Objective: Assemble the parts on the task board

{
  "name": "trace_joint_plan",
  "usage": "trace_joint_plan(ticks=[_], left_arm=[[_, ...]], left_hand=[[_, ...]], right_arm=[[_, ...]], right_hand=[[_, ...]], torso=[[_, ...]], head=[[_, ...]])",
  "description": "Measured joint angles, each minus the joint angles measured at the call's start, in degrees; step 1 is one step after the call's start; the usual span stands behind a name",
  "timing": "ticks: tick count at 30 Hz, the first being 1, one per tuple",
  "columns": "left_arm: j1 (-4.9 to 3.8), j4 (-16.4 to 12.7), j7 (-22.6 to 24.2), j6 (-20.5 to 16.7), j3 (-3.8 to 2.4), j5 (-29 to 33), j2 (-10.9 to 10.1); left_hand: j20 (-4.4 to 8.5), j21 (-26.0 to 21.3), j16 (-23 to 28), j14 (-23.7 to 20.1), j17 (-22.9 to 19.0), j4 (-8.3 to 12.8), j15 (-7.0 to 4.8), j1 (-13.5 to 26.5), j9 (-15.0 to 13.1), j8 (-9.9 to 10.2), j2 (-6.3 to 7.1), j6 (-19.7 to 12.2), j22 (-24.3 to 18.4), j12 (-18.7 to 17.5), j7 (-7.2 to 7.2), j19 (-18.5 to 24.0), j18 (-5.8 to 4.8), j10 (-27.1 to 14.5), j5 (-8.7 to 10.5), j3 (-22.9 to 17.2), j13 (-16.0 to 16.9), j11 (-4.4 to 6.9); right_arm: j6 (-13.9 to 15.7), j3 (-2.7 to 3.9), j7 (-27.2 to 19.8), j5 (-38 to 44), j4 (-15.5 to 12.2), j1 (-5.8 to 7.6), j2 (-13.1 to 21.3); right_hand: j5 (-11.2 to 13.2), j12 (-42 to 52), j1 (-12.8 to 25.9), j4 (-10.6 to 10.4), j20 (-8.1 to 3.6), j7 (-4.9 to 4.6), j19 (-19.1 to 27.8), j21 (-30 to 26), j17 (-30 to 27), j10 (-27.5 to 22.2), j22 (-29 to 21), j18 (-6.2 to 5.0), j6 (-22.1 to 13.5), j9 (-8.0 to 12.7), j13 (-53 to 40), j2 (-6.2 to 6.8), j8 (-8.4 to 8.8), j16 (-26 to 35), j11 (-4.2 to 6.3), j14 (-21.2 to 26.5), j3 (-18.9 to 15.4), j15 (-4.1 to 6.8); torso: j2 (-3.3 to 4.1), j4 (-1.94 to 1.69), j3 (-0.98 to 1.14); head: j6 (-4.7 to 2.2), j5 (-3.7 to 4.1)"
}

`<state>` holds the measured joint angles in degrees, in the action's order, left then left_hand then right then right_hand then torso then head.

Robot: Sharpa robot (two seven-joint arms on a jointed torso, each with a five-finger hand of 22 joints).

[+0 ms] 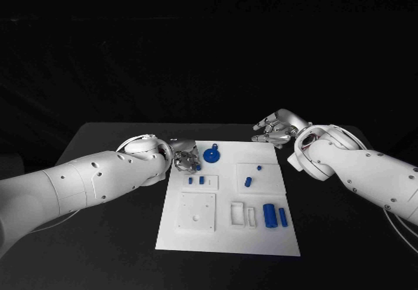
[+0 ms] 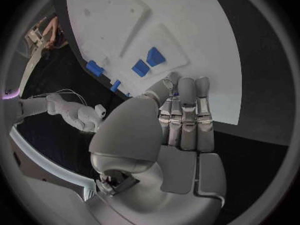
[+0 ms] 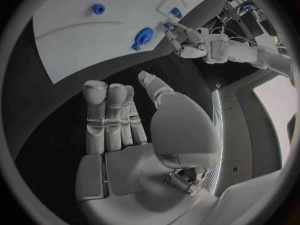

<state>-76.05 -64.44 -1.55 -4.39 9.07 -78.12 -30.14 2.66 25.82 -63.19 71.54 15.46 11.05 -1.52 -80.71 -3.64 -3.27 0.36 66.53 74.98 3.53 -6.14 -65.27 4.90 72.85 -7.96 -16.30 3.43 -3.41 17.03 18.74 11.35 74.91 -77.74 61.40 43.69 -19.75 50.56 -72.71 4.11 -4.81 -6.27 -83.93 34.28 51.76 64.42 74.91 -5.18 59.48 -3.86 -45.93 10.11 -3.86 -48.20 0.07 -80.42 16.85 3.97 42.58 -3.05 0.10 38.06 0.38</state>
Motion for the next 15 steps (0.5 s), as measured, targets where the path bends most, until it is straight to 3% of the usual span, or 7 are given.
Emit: trace_joint_plan(ticks=[5,15], left_arm=[[0.02,-0.02,-0.19,-0.17,0.02,0.01,-0.06],[-0.02,0.66,-1.28,-1.35,-0.01,0.07,-0.44]], left_hand=[[-0.08,0.0,-0.23,-0.42,0.0,0.06,0.01,0.15,0.04,0.0,0.75,-3.04,0.0,0.0,0.29,0.08,0.01,-0.66,0.0,-0.7,0.01,0.03],[-0.6,-0.33,-0.23,-2.66,-0.74,-0.48,0.61,0.43,0.04,0.0,2.59,-5.04,0.0,0.07,-0.19,1.41,0.0,-2.47,0.26,-1.74,-0.08,-0.81]], right_arm=[[0.0,0.0,0.0,0.0,0.02,0.0,0.05],[-0.06,0.0,0.0,-0.01,0.08,0.0,0.14]], right_hand=[[0.0,0.0,0.0,0.0,0.0,0.0,0.0,0.0,0.0,0.0,0.0,0.0,0.0,0.0,0.06,0.0,0.0,0.0,0.0,0.0,0.0,0.0],[0.0,-1.07,0.0,0.05,0.0,0.0,0.0,-0.58,-0.17,0.14,0.0,-0.01,0.0,0.0,1.4,0.0,0.0,0.22,0.14,0.0,0.05,0.0]], torso=[[-0.03,0.01,-0.01],[-0.04,0.0,-0.03]], head=[[-0.09,0.01],[-0.2,0.01]])
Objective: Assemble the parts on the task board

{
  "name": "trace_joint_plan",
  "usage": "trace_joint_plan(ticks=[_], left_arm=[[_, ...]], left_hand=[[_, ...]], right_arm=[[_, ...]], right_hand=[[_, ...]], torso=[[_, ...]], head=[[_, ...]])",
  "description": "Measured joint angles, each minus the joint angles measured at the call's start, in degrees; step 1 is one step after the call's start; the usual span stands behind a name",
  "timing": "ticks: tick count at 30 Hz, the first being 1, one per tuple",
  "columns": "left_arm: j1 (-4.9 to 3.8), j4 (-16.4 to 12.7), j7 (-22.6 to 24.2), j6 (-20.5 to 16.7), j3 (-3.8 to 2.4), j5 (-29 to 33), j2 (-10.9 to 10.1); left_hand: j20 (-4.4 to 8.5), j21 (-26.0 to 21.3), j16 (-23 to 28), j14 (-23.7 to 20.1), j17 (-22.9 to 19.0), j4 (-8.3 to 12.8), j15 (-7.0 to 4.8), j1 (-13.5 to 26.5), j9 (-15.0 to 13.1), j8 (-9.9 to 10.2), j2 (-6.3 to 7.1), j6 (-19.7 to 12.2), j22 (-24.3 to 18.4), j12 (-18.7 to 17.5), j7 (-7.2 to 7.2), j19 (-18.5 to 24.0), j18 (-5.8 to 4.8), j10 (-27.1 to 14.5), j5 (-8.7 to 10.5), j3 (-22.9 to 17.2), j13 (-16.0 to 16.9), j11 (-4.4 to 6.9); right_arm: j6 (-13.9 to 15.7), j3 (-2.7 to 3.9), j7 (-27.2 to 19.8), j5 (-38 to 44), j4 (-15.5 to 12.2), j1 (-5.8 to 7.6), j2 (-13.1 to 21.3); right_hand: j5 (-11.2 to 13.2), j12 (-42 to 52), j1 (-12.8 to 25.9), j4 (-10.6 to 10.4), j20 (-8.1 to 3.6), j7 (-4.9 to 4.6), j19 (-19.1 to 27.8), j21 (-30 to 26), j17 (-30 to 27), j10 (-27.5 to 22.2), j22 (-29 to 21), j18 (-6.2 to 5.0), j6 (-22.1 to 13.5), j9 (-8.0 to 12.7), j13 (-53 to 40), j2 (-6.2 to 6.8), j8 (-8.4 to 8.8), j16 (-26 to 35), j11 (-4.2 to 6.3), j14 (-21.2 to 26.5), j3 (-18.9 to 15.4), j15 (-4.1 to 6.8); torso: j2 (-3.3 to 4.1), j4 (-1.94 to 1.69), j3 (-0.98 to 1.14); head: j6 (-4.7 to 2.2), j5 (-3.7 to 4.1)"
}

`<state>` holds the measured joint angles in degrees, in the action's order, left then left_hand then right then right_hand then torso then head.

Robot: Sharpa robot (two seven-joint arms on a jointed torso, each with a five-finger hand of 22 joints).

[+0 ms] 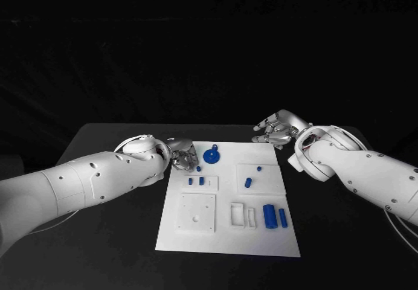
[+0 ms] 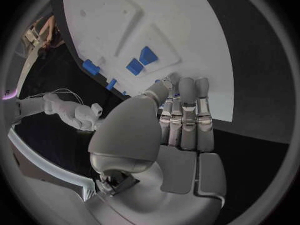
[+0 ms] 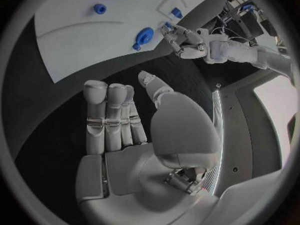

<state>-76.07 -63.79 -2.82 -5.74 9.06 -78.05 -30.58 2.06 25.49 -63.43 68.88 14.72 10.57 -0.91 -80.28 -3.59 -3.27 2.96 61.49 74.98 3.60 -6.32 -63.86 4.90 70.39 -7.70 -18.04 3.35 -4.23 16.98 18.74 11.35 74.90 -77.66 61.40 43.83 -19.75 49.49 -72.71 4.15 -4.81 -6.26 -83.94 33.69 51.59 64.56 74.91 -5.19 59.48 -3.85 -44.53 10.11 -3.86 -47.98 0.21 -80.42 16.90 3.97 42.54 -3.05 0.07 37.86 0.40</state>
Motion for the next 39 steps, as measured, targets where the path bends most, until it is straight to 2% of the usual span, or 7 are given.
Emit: trace_joint_plan(ticks=[9,16,19,22,27,34,39], left_arm=[[0.1,0.86,-0.21,-3.1,-0.13,0.48,-1.78],[0.0,1.3,3.04,-7.17,-1.62,12.31,-4.58],[-0.02,1.25,5.42,-8.08,-1.9,20.24,-5.68],[-0.06,0.69,8.92,-8.91,-2.14,30.95,-7.08],[-0.07,-1.85,14.47,-9.66,-2.3,45.75,-8.94],[-0.07,-6.46,19.4,-9.99,-2.35,57.2,-11.38],[-0.07,-8.49,21.27,-10.13,-2.37,60.82,-12.26]], left_hand=[[-0.2,-0.8,2.12,-1.02,-1.45,-0.41,0.16,-0.68,0.0,0.0,0.67,0.43,0.0,-0.02,-0.44,1.25,-0.01,-0.3,0.0,-1.18,-0.06,-0.3],[-1.98,-9.13,19.54,-5.09,-8.65,-0.87,1.98,-0.39,-0.01,0.0,1.47,1.04,-2.63,-0.02,-1.04,7.33,-0.01,-2.27,0.0,-1.01,-0.04,-1.23],[-3.46,-13.33,26.42,-7.88,-10.72,-1.39,3.64,0.27,-0.01,0.0,1.33,0.44,-5.37,-0.02,-1.64,10.57,-1.21,-4.3,0.0,-1.35,-0.04,-2.05],[-7.26,-21.12,41.61,-9.77,-11.07,-2.98,6.81,2.02,-0.01,0.0,1.29,-0.13,-15.55,-0.02,-1.5,16.71,-2.75,-5.21,-0.31,-0.82,-0.04,-2.8],[-9.54,-21.98,58.67,-7.29,-11.04,-3.49,8.94,1.85,-0.03,-0.39,1.12,-0.47,-36.59,-0.14,-1.58,18.03,-3.64,-6.48,-1.13,0.52,-0.05,-3.03],[-10.15,-21.66,59.72,-8.91,-11.1,-2.24,9.72,1.28,0.01,-0.39,-0.55,-0.81,-56.24,-0.14,-1.64,13.55,-2.66,-6.93,-0.27,5.17,-0.06,-3.47],[-9.82,-21.19,59.72,-8.68,-11.1,-1.72,9.49,1.28,0.02,-0.38,-0.55,-0.81,-59.35,-0.14,-1.64,11.62,-2.67,-7.34,-0.27,5.69,-0.06,-3.88]], right_arm=[[-3.58,0.0,0.02,0.42,0.24,0.0,0.55],[-8.5,0.0,-0.02,5.36,0.12,-0.37,1.58],[-9.84,0.0,-0.03,8.07,-0.11,-0.73,1.82],[-11.16,-0.13,-0.02,11.74,-0.26,-1.24,1.89],[-12.43,-0.56,0.15,17.26,-0.56,-2.32,1.88],[-12.89,-0.95,0.6,22.59,-1.76,-3.22,1.76],[-13.15,-1.29,0.98,24.64,-2.79,-3.49,1.73]], right_hand=[[1.11,-36.14,0.39,1.22,0.0,0.09,0.0,-4.07,-3.14,8.85,0.0,0.02,1.97,0.08,31.39,0.07,0.34,1.61,-1.11,-1.99,5.53,-0.08],[2.89,-45.76,0.54,2.39,0.75,0.18,-0.11,-5.17,-4.32,6.56,0.0,-1.45,4.0,0.08,41.03,-0.09,0.34,1.62,-3.45,-2.29,8.75,-1.22],[3.8,-45.76,0.54,2.92,1.15,0.37,-0.09,-5.4,-4.89,5.86,0.0,-1.89,4.38,0.08,41.04,-0.09,0.34,1.35,-3.69,-2.26,10.23,-1.49],[4.83,-45.75,0.82,3.42,1.15,0.71,-0.09,-6.51,-5.51,5.23,0.0,-1.89,5.08,0.08,41.04,0.19,0.34,1.16,-3.68,-1.97,11.72,-1.78],[5.32,-45.75,1.06,3.52,1.15,0.81,-0.09,-7.52,-6.41,4.02,0.0,-1.88,4.99,0.08,41.11,0.92,0.34,1.16,-3.51,-1.96,12.53,-1.78],[5.62,-45.75,1.29,3.68,1.15,0.7,-0.1,-8.66,-7.68,3.21,0.0,-1.86,4.6,0.08,41.1,1.9,0.34,0.84,-3.9,-2.06,12.69,-1.88],[5.61,-45.75,1.05,3.46,1.65,0.51,0.0,-8.9,-8.32,3.21,0.0,-1.85,4.41,0.08,41.1,2.12,0.34,0.44,-3.9,-2.27,12.41,-2.09]], torso=[[-0.01,0.08,-0.01],[-0.03,0.09,0.03],[-0.07,0.09,0.03],[-0.07,0.08,-0.01],[-0.1,-0.04,-0.15],[-0.03,-0.03,-0.15],[0.01,-0.01,-0.18]], head=[[-0.38,0.42],[-0.94,2.04],[-1.07,2.64],[-1.33,3.09],[-1.54,3.46],[-1.61,3.33],[-1.58,3.23]])
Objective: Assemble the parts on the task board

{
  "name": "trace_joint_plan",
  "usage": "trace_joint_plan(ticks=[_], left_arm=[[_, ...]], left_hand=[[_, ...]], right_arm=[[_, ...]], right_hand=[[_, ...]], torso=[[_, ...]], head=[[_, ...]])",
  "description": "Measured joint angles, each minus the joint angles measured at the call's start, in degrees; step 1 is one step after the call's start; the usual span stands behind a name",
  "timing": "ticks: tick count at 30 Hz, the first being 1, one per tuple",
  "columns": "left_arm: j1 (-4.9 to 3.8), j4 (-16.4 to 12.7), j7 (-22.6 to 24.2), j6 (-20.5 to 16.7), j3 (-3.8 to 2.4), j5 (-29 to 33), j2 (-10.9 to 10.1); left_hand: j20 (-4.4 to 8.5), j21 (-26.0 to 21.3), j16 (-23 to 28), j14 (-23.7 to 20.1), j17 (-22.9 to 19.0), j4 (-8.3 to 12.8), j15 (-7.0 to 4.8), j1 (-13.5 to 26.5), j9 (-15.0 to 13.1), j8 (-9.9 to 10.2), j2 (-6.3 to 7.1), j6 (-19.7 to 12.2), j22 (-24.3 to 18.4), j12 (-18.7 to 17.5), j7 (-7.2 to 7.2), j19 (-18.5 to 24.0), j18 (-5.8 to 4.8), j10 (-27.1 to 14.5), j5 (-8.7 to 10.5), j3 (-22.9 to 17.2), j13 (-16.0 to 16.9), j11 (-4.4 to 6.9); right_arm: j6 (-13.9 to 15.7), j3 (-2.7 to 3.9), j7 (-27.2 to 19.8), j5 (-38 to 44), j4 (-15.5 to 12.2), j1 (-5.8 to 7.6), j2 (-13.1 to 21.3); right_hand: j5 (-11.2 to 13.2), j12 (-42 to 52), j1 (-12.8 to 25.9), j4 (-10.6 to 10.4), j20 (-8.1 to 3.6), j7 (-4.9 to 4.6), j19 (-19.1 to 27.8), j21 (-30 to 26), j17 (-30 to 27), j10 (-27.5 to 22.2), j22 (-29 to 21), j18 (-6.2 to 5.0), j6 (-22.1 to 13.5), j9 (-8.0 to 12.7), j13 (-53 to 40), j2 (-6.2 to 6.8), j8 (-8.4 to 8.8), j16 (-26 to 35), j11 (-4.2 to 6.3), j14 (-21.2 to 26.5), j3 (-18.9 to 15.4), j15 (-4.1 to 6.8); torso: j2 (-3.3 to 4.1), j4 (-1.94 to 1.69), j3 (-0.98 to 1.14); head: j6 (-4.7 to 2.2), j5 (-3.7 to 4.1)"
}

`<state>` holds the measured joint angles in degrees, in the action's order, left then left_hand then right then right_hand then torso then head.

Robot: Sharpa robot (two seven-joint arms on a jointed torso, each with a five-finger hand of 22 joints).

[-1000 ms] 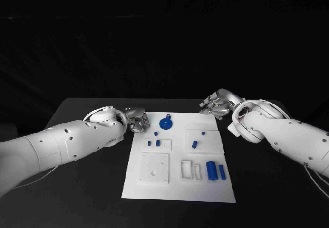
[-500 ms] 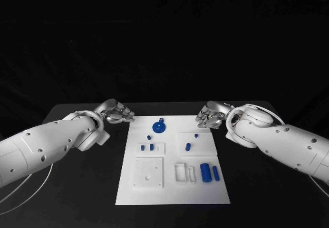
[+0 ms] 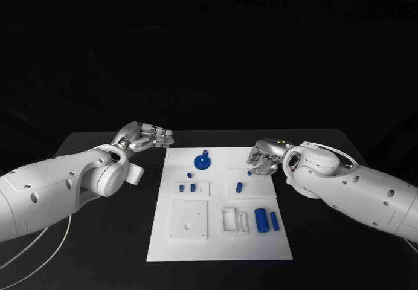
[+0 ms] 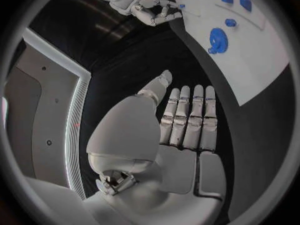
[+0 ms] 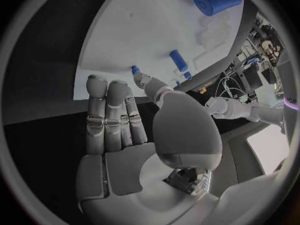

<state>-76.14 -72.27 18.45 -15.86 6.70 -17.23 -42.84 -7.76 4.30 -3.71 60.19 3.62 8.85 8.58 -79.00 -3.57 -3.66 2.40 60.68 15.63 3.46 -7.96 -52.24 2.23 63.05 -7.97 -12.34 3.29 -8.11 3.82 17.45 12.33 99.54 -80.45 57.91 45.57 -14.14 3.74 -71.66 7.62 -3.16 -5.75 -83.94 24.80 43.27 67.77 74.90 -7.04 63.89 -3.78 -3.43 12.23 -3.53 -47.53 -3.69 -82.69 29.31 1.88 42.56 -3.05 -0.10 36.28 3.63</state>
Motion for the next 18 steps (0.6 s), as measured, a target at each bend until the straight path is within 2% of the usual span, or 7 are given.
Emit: trace_joint_plan(ticks=[2,3,7,12,18], left_arm=[[0.0,-0.47,0.58,-0.12,0.0,0.85,-0.17],[0.0,-0.62,0.8,-0.19,0.0,1.14,-0.22],[0.0,-0.94,1.62,-0.51,0.0,2.12,-0.27],[0.0,-1.02,2.31,-0.86,-0.01,3.0,-0.3],[0.0,-0.99,2.63,-1.07,-0.01,3.53,-0.38]], left_hand=[[-0.03,0.0,0.0,0.2,0.0,0.07,-0.2,0.0,0.0,0.0,0.0,0.0,-0.63,0.0,0.0,-0.51,0.07,0.0,0.0,0.07,0.0,0.0],[0.1,0.0,0.0,0.2,0.0,0.24,-0.2,0.1,0.0,0.0,-0.1,0.0,-1.01,0.0,0.0,-0.91,0.88,0.0,0.0,0.24,0.0,0.0],[0.09,0.45,0.0,0.2,0.0,0.49,-0.2,0.26,0.0,0.0,-0.26,0.0,-1.95,0.0,0.0,-1.31,0.88,0.0,0.0,0.49,0.0,0.0],[0.09,0.8,0.0,0.2,0.01,0.55,-0.2,0.09,0.0,0.0,-0.43,0.0,-2.42,0.0,0.0,-1.31,0.88,-0.41,0.0,0.55,0.0,0.0],[-0.11,0.86,0.0,0.2,0.01,0.84,-0.2,0.03,-0.01,0.0,-0.49,0.0,-2.75,0.0,0.0,-1.52,0.88,-0.41,0.0,0.83,0.0,0.0]], right_arm=[[-0.17,-0.15,0.14,0.56,-0.46,-0.08,-0.05],[-0.26,-0.2,0.19,0.77,-0.64,-0.1,-0.09],[-0.9,-0.4,0.42,1.6,-1.31,-0.19,-0.19],[-2.21,-0.67,0.81,2.46,-1.74,-0.32,-0.15],[-3.26,-0.81,1.28,3.36,-1.89,-0.54,-0.21]], right_hand=[[0.0,0.0,-0.25,0.14,0.0,0.0,0.0,-0.05,-0.06,0.0,0.0,0.0,0.0,0.0,0.0,0.25,0.0,0.0,0.0,0.0,-0.14,0.0],[0.0,0.0,-0.3,0.14,0.0,0.0,0.0,-0.06,-0.06,0.0,0.0,0.0,0.0,0.0,0.0,0.3,0.0,0.0,0.0,0.0,-0.14,0.0],[-0.3,0.0,-0.3,0.79,0.0,0.0,0.01,-0.06,-0.41,0.33,0.01,0.01,0.0,0.0,0.0,0.3,0.0,-0.39,-0.32,0.18,0.51,-0.18],[-2.86,0.0,-0.05,1.78,0.0,-0.42,0.0,-0.06,-0.58,1.25,0.05,0.02,0.43,0.0,0.0,0.55,0.0,-0.74,-0.2,0.19,2.21,-0.18],[-3.01,0.0,-0.07,2.11,0.0,-0.42,0.0,-0.06,-0.77,1.53,0.04,0.06,0.43,0.0,0.01,0.53,0.0,-0.84,-0.2,0.39,2.65,-0.38]], torso=[[0.0,-0.03,-0.01],[0.0,-0.03,-0.01],[0.0,-0.03,0.02],[0.03,-0.02,0.09],[0.07,0.01,0.16]], head=[[0.03,-0.01],[0.04,0.02],[0.05,0.03],[0.08,0.06],[0.1,-0.02]])
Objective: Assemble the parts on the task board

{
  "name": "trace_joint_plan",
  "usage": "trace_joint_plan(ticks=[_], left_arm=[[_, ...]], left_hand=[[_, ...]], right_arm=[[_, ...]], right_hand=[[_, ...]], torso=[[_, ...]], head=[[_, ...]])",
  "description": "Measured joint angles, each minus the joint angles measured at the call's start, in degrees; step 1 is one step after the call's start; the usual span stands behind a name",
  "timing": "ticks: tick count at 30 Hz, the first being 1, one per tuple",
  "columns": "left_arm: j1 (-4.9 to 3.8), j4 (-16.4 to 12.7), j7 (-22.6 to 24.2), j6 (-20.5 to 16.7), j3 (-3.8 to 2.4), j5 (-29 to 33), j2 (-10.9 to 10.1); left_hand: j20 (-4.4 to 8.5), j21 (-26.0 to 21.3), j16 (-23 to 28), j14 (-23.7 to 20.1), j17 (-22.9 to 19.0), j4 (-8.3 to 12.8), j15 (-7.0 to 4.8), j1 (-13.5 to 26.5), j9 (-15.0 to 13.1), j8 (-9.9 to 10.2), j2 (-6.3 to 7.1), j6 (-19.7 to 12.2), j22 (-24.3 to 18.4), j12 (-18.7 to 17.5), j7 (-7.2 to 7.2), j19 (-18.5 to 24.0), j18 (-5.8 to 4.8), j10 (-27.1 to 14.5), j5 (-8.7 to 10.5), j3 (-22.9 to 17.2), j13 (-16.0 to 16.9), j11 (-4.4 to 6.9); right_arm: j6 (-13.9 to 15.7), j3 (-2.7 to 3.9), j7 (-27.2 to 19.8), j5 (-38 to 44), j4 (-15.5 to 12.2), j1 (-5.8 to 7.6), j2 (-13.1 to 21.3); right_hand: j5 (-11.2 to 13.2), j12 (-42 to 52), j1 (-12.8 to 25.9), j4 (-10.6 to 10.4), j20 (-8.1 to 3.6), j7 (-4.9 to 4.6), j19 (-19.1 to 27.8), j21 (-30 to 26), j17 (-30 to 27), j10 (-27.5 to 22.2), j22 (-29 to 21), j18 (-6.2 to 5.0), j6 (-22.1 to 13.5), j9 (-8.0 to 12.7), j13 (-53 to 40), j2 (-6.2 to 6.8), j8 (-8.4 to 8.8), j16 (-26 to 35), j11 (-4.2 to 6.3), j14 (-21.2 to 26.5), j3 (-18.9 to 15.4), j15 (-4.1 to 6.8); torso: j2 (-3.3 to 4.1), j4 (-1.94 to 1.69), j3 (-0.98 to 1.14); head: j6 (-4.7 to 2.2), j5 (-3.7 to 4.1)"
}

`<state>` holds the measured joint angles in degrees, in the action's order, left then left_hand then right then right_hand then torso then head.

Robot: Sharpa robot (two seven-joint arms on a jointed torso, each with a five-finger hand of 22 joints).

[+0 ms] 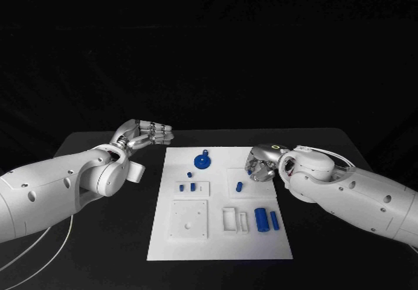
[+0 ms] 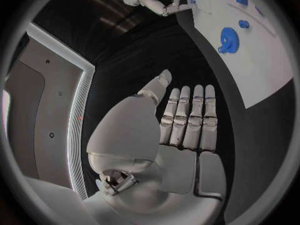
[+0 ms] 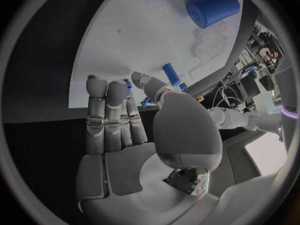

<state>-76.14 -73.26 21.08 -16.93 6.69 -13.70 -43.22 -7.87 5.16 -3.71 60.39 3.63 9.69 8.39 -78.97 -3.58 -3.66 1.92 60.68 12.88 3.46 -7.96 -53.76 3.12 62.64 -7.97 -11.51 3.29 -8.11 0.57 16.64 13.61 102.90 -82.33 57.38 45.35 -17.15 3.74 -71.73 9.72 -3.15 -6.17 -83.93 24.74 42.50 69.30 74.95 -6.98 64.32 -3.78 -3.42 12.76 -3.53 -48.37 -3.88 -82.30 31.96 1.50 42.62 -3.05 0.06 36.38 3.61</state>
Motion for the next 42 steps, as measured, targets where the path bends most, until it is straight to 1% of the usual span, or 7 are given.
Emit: trace_joint_plan(ticks=[13,17,20,25,28,33,42], left_arm=[[0.0,-0.01,0.17,-0.07,0.0,0.41,-0.14],[0.0,-0.03,0.19,-0.07,0.0,0.38,-0.15],[0.0,-0.03,0.2,-0.07,0.0,0.25,-0.15],[0.0,0.05,0.23,-0.07,0.0,-0.3,-0.03],[0.0,0.05,0.25,-0.07,0.01,-0.78,0.04],[0.0,0.06,0.28,-0.06,0.01,-1.53,0.11],[0.0,0.18,0.36,-0.06,0.01,-2.28,0.12]], left_hand=[[0.0,0.0,0.0,0.0,0.0,0.03,0.0,0.27,0.0,0.0,-0.27,0.0,-0.2,0.01,0.0,0.0,-0.01,0.0,0.0,0.03,0.0,0.0],[0.0,0.0,0.0,0.0,0.01,0.03,0.0,0.27,-0.01,0.0,-0.27,0.0,-0.2,0.01,0.0,0.0,-0.01,0.0,0.0,0.03,0.0,0.0],[0.0,0.41,0.0,0.0,0.01,0.03,0.0,0.27,-0.01,0.0,-0.27,0.0,-0.5,0.01,0.0,0.0,-0.01,0.0,0.0,0.03,0.0,0.0],[0.0,0.47,0.0,0.0,0.01,0.03,0.0,0.27,-0.01,0.0,-0.27,0.0,-0.58,0.01,0.0,0.01,-0.01,0.0,0.0,0.03,0.0,0.0],[0.0,0.47,0.0,0.0,0.01,0.03,0.0,0.27,-0.01,0.0,-0.27,0.0,-0.79,0.01,0.0,0.0,-0.01,0.0,0.0,0.03,0.0,0.0],[0.0,0.47,0.0,0.0,0.01,0.03,0.0,0.27,-0.01,0.0,-0.26,0.0,-0.79,0.01,0.0,0.01,-0.01,0.01,0.0,0.03,0.0,0.0],[0.0,0.7,-0.01,0.0,0.01,0.19,0.0,0.27,-0.01,0.0,-0.26,0.0,-1.08,0.01,0.0,0.01,-0.01,0.01,0.0,0.19,0.0,0.0]], right_arm=[[1.33,-0.53,1.28,3.01,1.06,0.06,-1.31],[2.04,-0.72,1.42,3.61,1.34,0.04,-1.62],[2.38,-0.8,1.51,3.97,1.43,-0.01,-1.74],[2.76,-0.9,1.76,4.81,1.56,-0.11,-1.93],[2.87,-0.93,1.97,5.49,1.55,-0.2,-2.04],[2.99,-0.97,2.3,6.51,1.34,-0.31,-2.15],[4.31,-1.16,3.03,7.8,0.85,-0.61,-2.14]], right_hand=[[3.41,0.18,0.45,-0.56,0.0,0.18,-0.01,0.0,-0.47,1.08,-0.01,0.29,1.45,0.0,-0.21,-0.01,0.0,-0.27,0.32,0.0,3.87,0.01],[6.23,0.17,0.38,-0.75,0.01,0.82,-0.02,0.69,-0.47,3.61,-0.01,-0.02,3.95,-0.13,-0.2,-1.18,0.0,-0.47,1.09,-0.01,4.01,0.03],[7.41,-0.03,-0.42,-0.75,0.09,1.23,-0.11,0.91,-0.47,5.64,-0.01,-0.02,6.0,-0.33,-0.1,-1.96,-0.29,-0.47,1.75,0.05,3.11,0.89],[7.61,-0.22,-1.65,0.5,-1.25,1.87,-0.19,1.34,-0.43,9.08,-0.02,0.09,9.24,-0.81,-0.01,-3.22,0.01,-0.5,2.97,0.22,1.77,1.87],[8.5,-0.22,-1.42,1.49,-1.61,2.21,0.06,1.79,-0.3,10.17,-0.02,0.87,10.06,-1.16,-0.06,-3.61,0.2,-0.51,3.27,0.23,2.74,1.92],[10.01,-0.22,-1.36,2.54,-1.78,2.28,-0.1,1.99,-0.01,10.29,-0.02,1.27,10.25,-1.57,-0.13,-3.8,0.23,-0.21,3.17,0.03,3.8,2.13],[10.33,-0.29,-1.44,2.82,-1.98,2.38,0.1,2.47,0.29,10.38,-0.02,1.79,10.56,-1.95,-0.16,-3.88,0.04,0.01,3.08,-0.19,4.77,2.3]], torso=[[-0.02,-0.1,0.0],[-0.01,-0.06,0.01],[-0.01,-0.04,0.01],[-0.05,-0.07,0.0],[-0.06,-0.07,-0.03],[-0.06,-0.03,-0.02],[-0.05,0.0,0.0]], head=[[0.27,-0.17],[0.42,-0.26],[0.46,-0.31],[0.47,-0.32],[0.47,-0.36],[0.51,-0.41],[0.52,-0.46]])
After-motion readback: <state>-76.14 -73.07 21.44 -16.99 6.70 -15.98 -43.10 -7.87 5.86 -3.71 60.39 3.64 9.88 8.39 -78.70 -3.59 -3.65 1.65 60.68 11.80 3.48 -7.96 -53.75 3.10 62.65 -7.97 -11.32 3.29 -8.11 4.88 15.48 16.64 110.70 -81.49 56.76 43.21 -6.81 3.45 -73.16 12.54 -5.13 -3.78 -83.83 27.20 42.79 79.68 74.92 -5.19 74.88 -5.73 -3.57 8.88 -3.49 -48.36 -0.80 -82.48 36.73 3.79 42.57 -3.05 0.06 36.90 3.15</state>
